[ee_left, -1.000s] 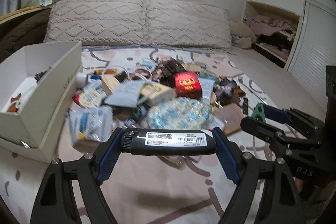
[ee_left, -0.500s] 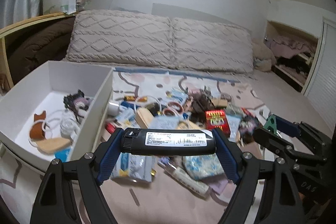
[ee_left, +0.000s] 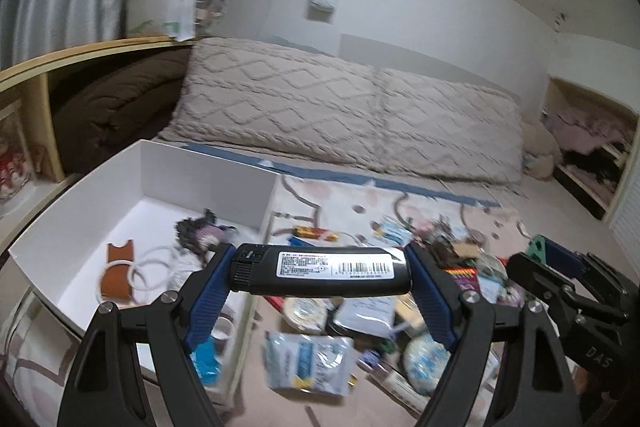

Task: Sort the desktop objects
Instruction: 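Carry the lighter and green clip over the white shoebox with both grippers, then lower the green clip into the shoebox and open the right gripper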

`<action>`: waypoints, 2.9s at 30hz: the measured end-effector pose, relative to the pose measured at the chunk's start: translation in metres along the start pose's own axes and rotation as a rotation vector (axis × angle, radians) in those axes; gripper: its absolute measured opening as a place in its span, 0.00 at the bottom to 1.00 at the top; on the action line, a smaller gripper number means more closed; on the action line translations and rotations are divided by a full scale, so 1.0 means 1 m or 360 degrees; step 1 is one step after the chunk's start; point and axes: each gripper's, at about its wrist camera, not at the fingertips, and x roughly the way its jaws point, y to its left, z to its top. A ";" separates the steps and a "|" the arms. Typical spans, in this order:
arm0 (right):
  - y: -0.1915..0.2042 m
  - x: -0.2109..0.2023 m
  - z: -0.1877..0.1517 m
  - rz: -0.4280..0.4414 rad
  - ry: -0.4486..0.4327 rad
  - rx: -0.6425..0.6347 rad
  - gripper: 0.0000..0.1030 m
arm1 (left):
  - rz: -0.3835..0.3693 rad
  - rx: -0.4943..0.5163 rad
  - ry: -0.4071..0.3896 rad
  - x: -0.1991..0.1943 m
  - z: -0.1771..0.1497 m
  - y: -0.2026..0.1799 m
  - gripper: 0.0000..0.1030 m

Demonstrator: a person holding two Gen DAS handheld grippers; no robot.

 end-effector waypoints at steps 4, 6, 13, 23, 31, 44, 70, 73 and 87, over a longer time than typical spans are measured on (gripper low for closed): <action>0.005 0.012 0.006 0.0027 -0.0002 0.0018 0.53 | 0.0088 -0.0034 -0.0040 0.001 0.007 0.017 0.81; 0.008 0.019 0.011 0.0047 -0.0001 0.0033 0.53 | 0.0097 -0.0066 -0.0044 0.002 0.011 0.025 0.81; 0.025 0.038 0.027 0.0098 0.0010 0.0032 0.53 | 0.0170 -0.0074 -0.0086 0.001 0.024 0.049 0.81; 0.069 0.069 0.043 0.0171 0.0080 -0.0055 0.53 | 0.0298 -0.0188 -0.0110 -0.002 0.023 0.095 0.81; 0.113 0.091 0.045 0.0226 0.0143 -0.0172 0.53 | 0.0423 -0.0211 -0.0111 -0.006 0.020 0.121 0.81; 0.160 0.131 0.028 0.0318 0.0399 -0.0237 0.53 | 0.0519 -0.0201 -0.0057 -0.006 0.013 0.149 0.81; 0.193 0.163 -0.009 0.0444 0.0695 -0.0220 0.53 | 0.0646 -0.0157 0.0064 0.014 0.001 0.166 0.81; 0.194 0.163 -0.009 0.0433 0.0691 -0.0220 0.53 | 0.0656 -0.0156 0.0083 0.017 0.000 0.169 0.81; 0.196 0.166 -0.010 0.0417 0.0696 -0.0236 0.63 | 0.0656 -0.0147 0.0135 0.028 -0.003 0.171 0.81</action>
